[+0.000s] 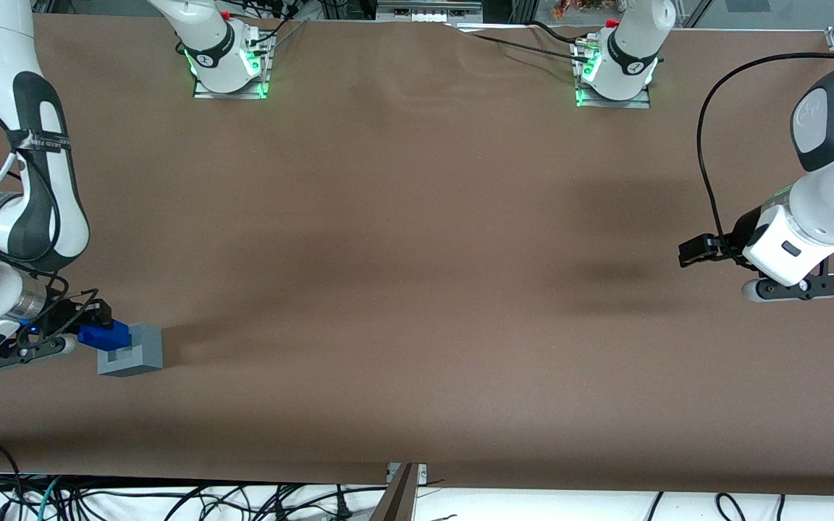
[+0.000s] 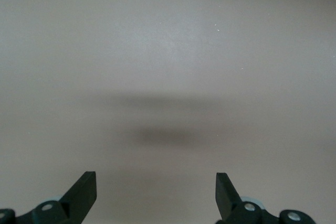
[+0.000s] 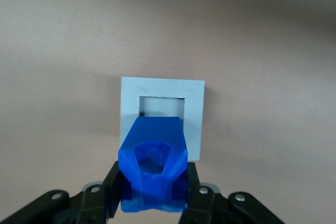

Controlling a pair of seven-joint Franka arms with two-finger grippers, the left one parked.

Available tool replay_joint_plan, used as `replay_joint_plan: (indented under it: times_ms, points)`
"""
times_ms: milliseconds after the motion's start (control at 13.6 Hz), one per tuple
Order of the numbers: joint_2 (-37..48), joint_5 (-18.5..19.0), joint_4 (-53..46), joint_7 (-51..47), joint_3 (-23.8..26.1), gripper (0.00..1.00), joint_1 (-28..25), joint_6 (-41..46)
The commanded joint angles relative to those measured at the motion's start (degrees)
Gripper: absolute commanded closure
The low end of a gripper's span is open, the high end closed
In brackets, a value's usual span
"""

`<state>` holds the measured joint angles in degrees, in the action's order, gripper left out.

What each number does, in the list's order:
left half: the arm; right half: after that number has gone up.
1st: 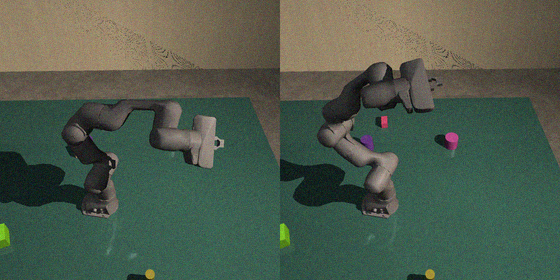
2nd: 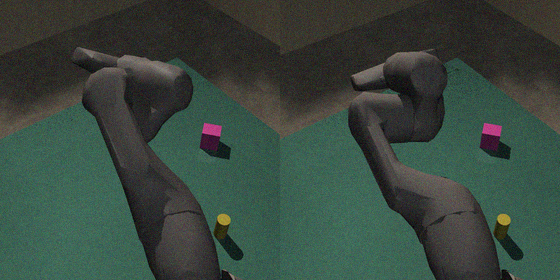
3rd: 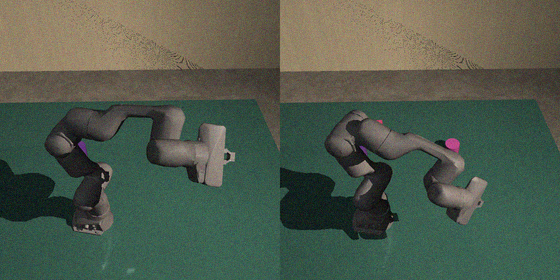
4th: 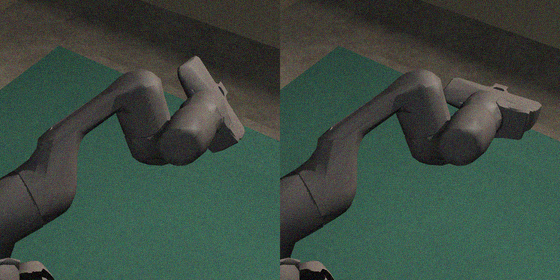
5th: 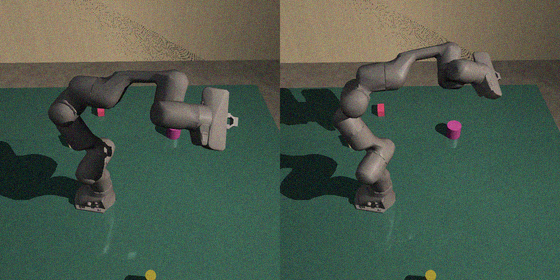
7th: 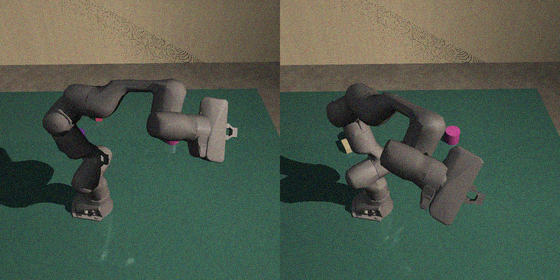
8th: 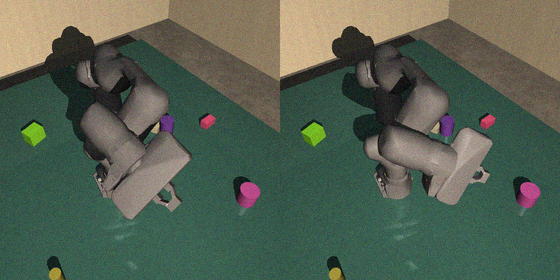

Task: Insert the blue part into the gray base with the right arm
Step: 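Lower the blue part into the gray base and open the right gripper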

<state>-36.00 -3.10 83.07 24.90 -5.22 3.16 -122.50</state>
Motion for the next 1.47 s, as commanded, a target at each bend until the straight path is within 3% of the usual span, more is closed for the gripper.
replay_joint_plan:
  times_ms: [0, 294, 441, 1029, 1103, 1176, 1397]
  points:
    - [-1.6, -1.2, -2.0, 2.0, 0.6, 0.62, 1.1, -0.8]
    - [-2.7, -1.5, -2.0, 1.9, 0.9, 0.62, 1.1, -2.7]
    - [-3.1, -3.5, -2.0, 1.6, 1.0, 0.62, 1.0, -3.1]
    - [-4.5, -3.8, -1.8, 1.7, 1.1, 0.60, 1.1, -2.8]
    - [-4.8, -3.8, -1.9, 1.7, 1.1, 0.43, 1.1, -2.8]
    - [-4.9, -3.8, -1.9, 1.5, 1.1, 0.02, 1.1, -2.9]
    - [-3.9, -3.8, -4.3, 1.4, 1.3, 0.01, 0.8, -2.0]
